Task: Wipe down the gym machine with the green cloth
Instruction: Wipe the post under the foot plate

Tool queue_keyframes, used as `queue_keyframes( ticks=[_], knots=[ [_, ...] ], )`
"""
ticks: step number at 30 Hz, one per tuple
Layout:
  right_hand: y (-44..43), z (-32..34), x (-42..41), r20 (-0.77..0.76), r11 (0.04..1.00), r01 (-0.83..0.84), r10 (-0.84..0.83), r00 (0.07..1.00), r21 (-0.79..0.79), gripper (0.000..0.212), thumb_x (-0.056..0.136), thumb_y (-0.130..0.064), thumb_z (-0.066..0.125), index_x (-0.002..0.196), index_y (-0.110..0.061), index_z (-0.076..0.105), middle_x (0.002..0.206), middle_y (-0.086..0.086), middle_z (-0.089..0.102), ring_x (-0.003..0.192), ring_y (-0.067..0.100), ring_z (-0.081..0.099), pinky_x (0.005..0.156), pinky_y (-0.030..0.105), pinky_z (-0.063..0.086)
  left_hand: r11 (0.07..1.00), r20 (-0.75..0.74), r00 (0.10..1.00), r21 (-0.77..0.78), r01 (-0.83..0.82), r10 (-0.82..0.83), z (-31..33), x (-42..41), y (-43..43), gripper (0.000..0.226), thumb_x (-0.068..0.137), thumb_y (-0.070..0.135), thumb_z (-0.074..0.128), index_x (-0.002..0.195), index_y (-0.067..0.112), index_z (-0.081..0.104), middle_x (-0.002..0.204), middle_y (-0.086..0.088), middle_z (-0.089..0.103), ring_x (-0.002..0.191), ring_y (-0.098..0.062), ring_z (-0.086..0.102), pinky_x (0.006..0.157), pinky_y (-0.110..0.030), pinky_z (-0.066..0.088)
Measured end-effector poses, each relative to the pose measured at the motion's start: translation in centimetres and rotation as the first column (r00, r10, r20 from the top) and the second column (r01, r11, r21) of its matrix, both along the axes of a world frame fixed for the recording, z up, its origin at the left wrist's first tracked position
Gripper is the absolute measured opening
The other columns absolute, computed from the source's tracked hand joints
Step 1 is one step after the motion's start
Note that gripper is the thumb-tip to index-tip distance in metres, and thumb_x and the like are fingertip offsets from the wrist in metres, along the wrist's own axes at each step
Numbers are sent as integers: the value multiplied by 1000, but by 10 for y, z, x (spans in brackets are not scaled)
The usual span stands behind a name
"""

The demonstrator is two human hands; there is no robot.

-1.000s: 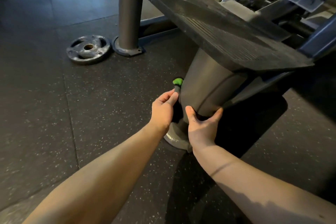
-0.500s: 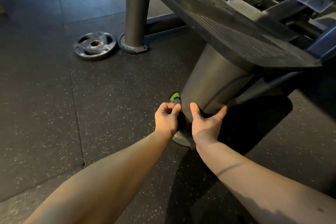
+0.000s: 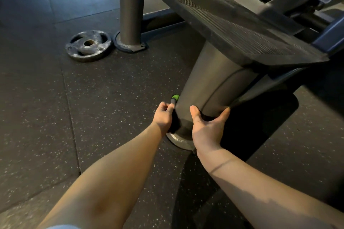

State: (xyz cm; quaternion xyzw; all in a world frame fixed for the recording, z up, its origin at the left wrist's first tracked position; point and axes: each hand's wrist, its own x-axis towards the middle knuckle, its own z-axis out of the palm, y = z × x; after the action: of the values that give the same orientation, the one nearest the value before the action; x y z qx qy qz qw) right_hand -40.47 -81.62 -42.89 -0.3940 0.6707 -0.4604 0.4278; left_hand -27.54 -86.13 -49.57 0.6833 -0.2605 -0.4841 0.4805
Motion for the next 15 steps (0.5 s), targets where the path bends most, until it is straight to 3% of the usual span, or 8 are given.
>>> queue_keyframes(
  ticks=[4,8,11,15],
  knots=[
    [0,-1,0,19,1000,4,-4,1000,1,112,81,-37,84,162,-29,7,161,5,32,143,24,41,116,40,40,995,21,1000,97,-6,4,-1,0,7,24,105,19,53,83,15,46,76,-2,51,79,-19,46,66,-33,38],
    [2,0,0,3,1000,-12,12,1000,-1,112,82,-39,84,162,-28,6,162,4,30,144,23,39,114,31,36,995,-134,990,-91,29,-41,54,-5,-21,28,103,13,56,76,20,49,70,4,54,63,-8,49,57,-24,42],
    [4,1,0,-2,1000,-11,11,1000,1,110,84,-36,82,162,-27,5,161,3,30,142,20,40,104,22,33,980,-147,984,-185,75,-103,78,-6,-40,30,103,11,53,75,21,50,67,7,54,60,-6,48,54,-21,41],
    [3,-3,-1,-11,1000,-10,10,1000,-4,110,82,-36,83,161,-28,7,159,5,34,141,22,43,112,32,41,996,-121,989,-37,82,-86,46,1,-29,31,103,16,55,74,21,48,68,3,53,65,-12,48,59,-29,39]
  ],
)
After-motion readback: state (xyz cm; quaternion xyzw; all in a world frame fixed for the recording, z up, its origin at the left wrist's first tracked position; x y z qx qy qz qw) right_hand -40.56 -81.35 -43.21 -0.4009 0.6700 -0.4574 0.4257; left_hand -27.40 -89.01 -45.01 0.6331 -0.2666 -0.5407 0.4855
